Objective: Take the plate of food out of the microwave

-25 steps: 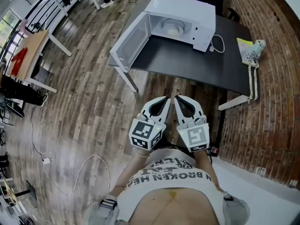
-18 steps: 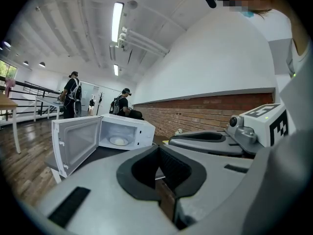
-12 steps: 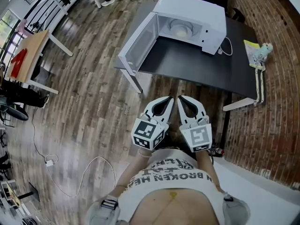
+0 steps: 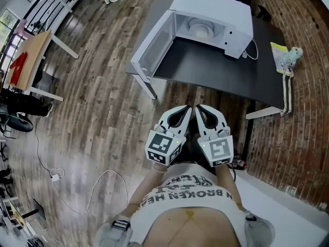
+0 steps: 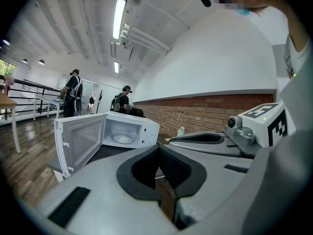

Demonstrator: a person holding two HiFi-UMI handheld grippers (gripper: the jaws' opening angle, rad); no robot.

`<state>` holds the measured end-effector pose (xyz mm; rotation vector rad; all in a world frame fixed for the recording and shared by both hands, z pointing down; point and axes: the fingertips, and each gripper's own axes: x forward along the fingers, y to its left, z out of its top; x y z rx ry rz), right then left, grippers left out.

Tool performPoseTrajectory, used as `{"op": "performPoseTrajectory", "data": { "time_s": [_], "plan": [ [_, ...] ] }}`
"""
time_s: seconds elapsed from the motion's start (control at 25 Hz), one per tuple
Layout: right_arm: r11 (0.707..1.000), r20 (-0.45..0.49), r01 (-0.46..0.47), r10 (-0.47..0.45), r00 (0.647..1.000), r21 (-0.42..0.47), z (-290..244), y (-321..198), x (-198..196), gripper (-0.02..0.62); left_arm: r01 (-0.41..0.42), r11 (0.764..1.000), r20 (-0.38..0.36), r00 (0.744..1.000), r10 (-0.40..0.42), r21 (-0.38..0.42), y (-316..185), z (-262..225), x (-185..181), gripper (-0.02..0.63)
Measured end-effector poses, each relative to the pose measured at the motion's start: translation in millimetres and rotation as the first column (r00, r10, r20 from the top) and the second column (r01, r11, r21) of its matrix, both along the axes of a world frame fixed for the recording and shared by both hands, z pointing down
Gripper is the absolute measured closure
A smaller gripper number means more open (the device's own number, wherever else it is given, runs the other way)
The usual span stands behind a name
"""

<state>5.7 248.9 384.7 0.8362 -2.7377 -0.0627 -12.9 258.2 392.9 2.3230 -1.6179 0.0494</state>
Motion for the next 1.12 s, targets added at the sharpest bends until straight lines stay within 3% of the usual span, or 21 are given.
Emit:
{"op": "performPoseTrajectory", "data": {
  "time_s": [0.6,1.12],
  "plan": [
    [0.998,0.036,0.058,-0.058,0.998,0.013,-10.8,-120.0,-36.1,0.588,0.012,1.0,0.0,1.0,-0.012,-0.002,-120.4,-4.4,-25.4,0.6],
    [0.998,0.021,0.061,-0.061,0.998,-0.017,-7.5,-208.1,-34.0,0.588,0.036,0.999,-0.013,0.999,-0.036,-0.022,-205.9,-4.8,-28.8,0.6]
  ]
}}
